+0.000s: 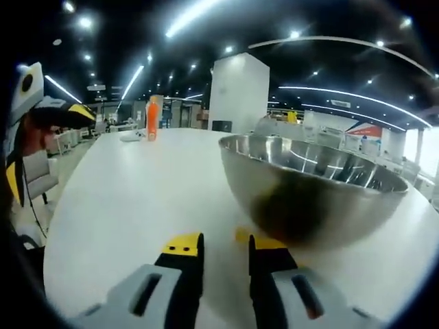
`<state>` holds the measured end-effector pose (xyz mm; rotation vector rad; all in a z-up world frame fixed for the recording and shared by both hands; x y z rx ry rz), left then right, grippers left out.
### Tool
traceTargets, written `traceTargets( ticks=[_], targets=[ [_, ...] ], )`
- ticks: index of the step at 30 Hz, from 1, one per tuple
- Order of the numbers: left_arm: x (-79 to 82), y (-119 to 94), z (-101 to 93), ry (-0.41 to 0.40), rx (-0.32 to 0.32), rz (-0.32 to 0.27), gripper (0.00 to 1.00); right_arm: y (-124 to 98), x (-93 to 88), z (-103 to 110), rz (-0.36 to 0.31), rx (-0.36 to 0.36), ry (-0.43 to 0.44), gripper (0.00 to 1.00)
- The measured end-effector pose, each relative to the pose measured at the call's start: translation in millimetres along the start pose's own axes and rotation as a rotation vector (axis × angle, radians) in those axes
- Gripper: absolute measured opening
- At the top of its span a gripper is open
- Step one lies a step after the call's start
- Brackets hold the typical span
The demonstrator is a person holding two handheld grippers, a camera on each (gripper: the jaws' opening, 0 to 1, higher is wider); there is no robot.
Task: Pick up the QQ candy scattered on the table and place it into the stainless steel bowl on the table
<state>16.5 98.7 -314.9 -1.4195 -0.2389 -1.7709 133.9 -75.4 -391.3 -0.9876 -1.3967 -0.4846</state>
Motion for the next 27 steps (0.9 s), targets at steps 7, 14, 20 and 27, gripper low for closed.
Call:
traceTargets(
  ticks=[7,14,20,27],
  targets=[
    [0.4,-0.2,-0.1,0.0,0.0,-0.001,0.85,6.5,-0.5,2.4,0.018,-0.015,0.021,0.24],
    [-0.7,-0.2,0.9,0.001,0.002,0.003,0.85,8.5,-0.9,0.5,0.016,-0.02,0.017,0.11],
    [0.0,0.1,-0.1,0.003,0.001,0.003,0.85,6.9,-0.7,8.2,0.008,0.006,0.0,0.06],
    [0.7,-2.3,0.4,0.003,0.004,0.001,0.85,4.9,-0.3,7.1,0.005,0.004,-0.006,0.05]
  ],
)
Point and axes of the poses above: the point that each gripper's makers call its tool centre point, and the gripper's own axes: y roughly forward along the fingers, z roughly to its left, x roughly out of its top, the point moved 5 cm from there along -y, roughly backward along the fingers, and after that the axes turned 1 degree about -y, right-handed, at the moved point
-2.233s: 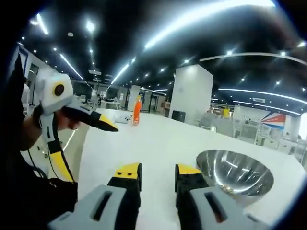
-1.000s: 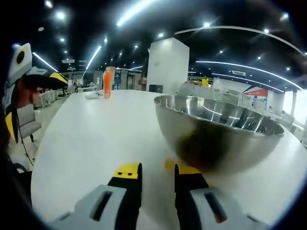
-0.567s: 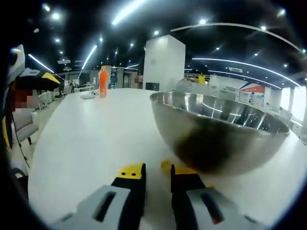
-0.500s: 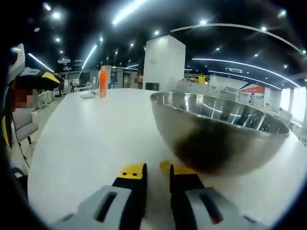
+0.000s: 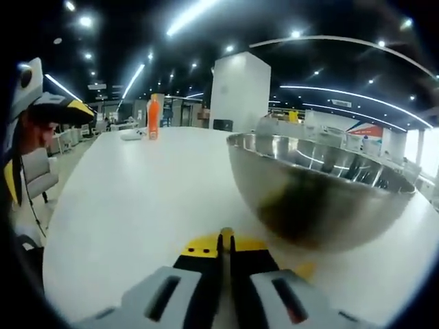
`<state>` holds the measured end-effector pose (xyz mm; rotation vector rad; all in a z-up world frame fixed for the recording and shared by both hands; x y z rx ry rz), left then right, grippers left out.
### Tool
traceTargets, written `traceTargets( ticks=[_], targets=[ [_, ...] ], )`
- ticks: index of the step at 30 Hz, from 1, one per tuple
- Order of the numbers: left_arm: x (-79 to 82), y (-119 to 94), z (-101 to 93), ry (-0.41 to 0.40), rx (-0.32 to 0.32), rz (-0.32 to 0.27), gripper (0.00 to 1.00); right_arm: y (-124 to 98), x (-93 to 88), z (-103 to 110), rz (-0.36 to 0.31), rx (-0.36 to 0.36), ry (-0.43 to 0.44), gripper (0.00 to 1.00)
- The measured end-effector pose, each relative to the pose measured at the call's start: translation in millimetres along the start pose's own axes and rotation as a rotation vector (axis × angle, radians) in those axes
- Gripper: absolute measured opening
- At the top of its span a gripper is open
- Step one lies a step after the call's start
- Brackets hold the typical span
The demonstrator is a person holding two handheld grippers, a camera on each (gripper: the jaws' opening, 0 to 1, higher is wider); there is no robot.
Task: Pick up the QQ candy scattered on the table and place it into the stainless steel bowl on the table
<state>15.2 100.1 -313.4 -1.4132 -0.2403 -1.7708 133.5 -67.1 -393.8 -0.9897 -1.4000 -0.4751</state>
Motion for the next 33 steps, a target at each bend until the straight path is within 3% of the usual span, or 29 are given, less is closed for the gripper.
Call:
traceTargets(
  ticks=[18,20,22,24,33],
  targets=[
    [0.4,1,2.1,-0.003,0.003,-0.002,0.85,-21,16.9,18,-0.068,0.08,0.016,0.05],
    [0.2,1,2.2,-0.003,0.003,-0.002,0.85,-24,25.1,23,-0.094,0.118,0.025,0.05],
    [0.2,2,2.6,-0.002,0.004,0.0,0.85,-30,36.0,27,-0.137,0.159,0.102,0.05],
    [0.4,2,2.6,-0.002,0.003,-0.001,0.85,-36,46.2,25,-0.165,0.172,0.124,0.05],
    [1.5,4,2.1,0.0,0.0,-0.002,0.85,-67,99.0,21,-0.285,0.152,0.062,0.05]
  ],
)
Point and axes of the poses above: the point that each gripper's makers call its tool centre point, and the gripper's own axes: y roughly forward along the fingers, z roughly to its left, x roughly out of its top, the point moved 5 cm from there along -y, roughly backward along the fingers, and after that the axes turned 1 degree about -y, right-handed, at the moved point
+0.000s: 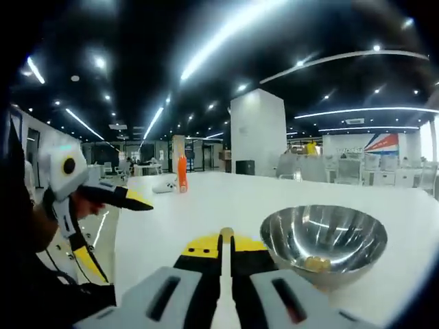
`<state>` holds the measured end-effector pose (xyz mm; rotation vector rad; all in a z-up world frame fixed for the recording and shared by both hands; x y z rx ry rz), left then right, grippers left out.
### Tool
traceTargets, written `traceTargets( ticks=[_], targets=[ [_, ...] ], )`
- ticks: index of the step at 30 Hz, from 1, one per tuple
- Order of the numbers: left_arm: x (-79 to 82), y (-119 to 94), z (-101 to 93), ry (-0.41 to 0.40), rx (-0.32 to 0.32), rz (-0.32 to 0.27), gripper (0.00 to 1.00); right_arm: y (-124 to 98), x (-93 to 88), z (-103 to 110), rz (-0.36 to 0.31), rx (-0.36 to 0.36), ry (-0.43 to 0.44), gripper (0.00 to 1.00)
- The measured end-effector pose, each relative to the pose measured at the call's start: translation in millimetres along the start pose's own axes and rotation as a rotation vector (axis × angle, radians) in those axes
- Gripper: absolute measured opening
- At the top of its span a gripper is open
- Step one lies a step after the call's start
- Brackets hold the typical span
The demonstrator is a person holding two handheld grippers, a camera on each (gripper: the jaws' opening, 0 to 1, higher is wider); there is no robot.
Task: Pick up the QQ candy scattered on the table and place it into the stainless steel bowl on the table
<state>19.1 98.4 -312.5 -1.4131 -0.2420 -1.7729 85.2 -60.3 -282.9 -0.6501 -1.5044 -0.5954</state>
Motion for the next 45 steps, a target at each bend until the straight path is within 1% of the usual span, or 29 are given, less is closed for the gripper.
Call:
traceTargets(
  ticks=[5,10,12,14,17,22,25,27,30,33,34,37,40,43,45],
  targets=[
    [-0.6,0,0.1,0.0,0.0,0.002,0.85,-9,34.3,-4,-0.068,-0.025,-0.053,0.05],
    [-0.3,0,1.0,-0.001,0.002,0.001,0.85,-16,59.4,-8,-0.115,-0.038,-0.086,0.05],
    [0.0,1,0.6,0.001,0.001,0.001,0.85,-18,67.5,-10,-0.124,-0.045,-0.102,0.05],
    [0.7,1,0.2,0.001,-0.001,0.0,0.85,-18,72.5,-14,-0.127,-0.052,-0.116,0.05],
    [1.8,1,0.1,0.002,-0.001,-0.002,0.85,-16,76.0,-21,-0.114,-0.074,-0.142,0.05],
    [2.9,2,0.1,0.005,0.001,-0.002,0.85,-11,79.6,-42,-0.09,-0.133,-0.198,0.05],
    [3.3,1,-0.3,0.007,0.0,-0.002,0.85,-5,77.7,-58,-0.074,-0.171,-0.227,0.05],
    [3.7,1,-0.3,0.008,0.001,-0.001,0.85,0,71.5,-70,-0.049,-0.194,-0.227,0.05],
    [4.2,0,0.1,0.009,0.004,-0.003,0.85,7,57.0,-89,-0.014,-0.226,-0.207,0.05],
    [4.0,0,0.4,0.008,0.006,-0.002,0.85,14,35.6,-109,0.03,-0.257,-0.165,0.05],
    [3.8,0,0.2,0.009,0.006,-0.002,0.85,15,31.3,-111,0.038,-0.258,-0.162,0.05],
    [3.1,-1,0.4,0.007,0.006,-0.001,0.85,18,10.8,-123,0.085,-0.282,-0.142,0.05],
    [1.6,-2,1.5,0.007,0.01,0.003,0.85,18,-3.4,-129,0.114,-0.292,-0.127,0.06],
    [0.8,-1,2.1,0.007,0.011,0.004,0.85,18,-11.1,-132,0.13,-0.297,-0.119,0.06],
    [1.0,-1,1.7,0.006,0.008,0.003,0.85,17,-11.8,-132,0.125,-0.296,-0.122,0.07]
  ],
)
Point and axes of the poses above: the point that each gripper's makers call its tool centre point, and the gripper's own axes: y roughly forward along the fingers, z roughly to its left, x roughly out of its top, the point moved 5 cm from there along -y, roughly backward along the fingers, and after that the axes turned 1 degree about -y, right-handed, at the moved point
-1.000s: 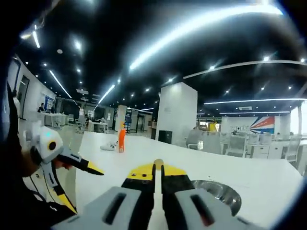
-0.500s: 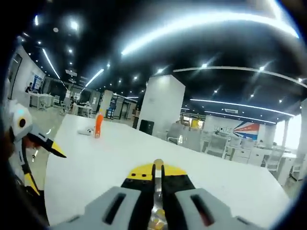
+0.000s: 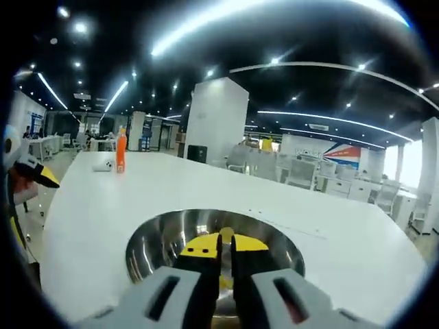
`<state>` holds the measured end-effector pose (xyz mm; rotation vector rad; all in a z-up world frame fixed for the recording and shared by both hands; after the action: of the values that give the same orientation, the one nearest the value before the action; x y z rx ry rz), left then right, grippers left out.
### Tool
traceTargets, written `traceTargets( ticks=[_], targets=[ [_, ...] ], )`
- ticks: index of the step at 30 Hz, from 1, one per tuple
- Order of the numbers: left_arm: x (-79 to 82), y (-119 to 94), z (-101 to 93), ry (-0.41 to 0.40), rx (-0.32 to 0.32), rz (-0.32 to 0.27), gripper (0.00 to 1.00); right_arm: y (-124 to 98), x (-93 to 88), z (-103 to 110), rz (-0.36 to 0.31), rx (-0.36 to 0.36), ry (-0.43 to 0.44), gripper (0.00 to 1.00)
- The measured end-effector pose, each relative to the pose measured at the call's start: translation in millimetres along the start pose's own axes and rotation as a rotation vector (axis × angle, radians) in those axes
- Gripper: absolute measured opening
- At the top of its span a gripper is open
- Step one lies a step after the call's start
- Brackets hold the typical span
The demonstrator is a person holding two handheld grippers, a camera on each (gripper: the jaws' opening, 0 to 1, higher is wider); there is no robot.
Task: Pick up the QQ candy scattered on the table and place it into the stainless steel bowl on the table
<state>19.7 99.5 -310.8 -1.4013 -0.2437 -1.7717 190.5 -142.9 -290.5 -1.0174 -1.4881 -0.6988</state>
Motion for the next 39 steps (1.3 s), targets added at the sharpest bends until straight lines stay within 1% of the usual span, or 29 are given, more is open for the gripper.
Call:
traceTargets(
  ticks=[1,2,4,5,7,13,20,26,36,39],
  targets=[
    [0.1,0,-0.3,0.0,-0.002,-0.001,0.85,0,0.5,1,-0.007,0.005,0.005,0.07],
    [0.1,1,-0.7,0.0,-0.002,-0.002,0.85,0,0.5,1,-0.01,0.008,0.011,0.12],
    [-0.2,1,-1.0,-0.001,-0.002,-0.001,0.85,1,0.8,1,-0.026,0.01,0.018,0.25],
    [-0.5,1,-1.1,-0.002,-0.003,-0.001,0.85,1,1.8,2,-0.046,0.013,0.01,0.28],
    [-1.0,1,-1.0,-0.003,-0.003,-0.001,0.85,0,1.8,2,-0.055,0.002,-0.009,0.27],
    [-1.4,0,-0.8,-0.004,-0.002,0.001,0.85,-1,-0.4,3,-0.048,-0.004,-0.012,0.27],
    [-1.0,-1,-0.5,-0.003,-0.001,0.0,0.85,-6,4.7,0,-0.064,-0.015,-0.012,0.27],
    [-0.9,-2,-1.2,-0.003,-0.003,-0.002,0.85,-15,11.7,-10,-0.08,-0.04,-0.016,0.27],
    [0.6,-2,-1.6,-0.002,-0.004,-0.005,0.85,-35,27.8,-35,-0.12,-0.105,-0.029,0.27],
    [1.2,-2,-1.9,-0.001,-0.004,-0.005,0.85,-41,32.6,-38,-0.132,-0.114,-0.03,0.27]
  ],
)
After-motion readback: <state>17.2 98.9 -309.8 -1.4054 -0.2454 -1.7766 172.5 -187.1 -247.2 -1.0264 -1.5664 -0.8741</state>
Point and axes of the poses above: the point that each gripper's makers call its tool centre point, and the gripper's own axes: y roughly forward along the fingers, z roughly to its left, x roughly out of its top, the point moved 5 cm from there along -y, roughly backward along the fingers, and after that the axes turned 1 degree about -y, right-handed, at the moved point
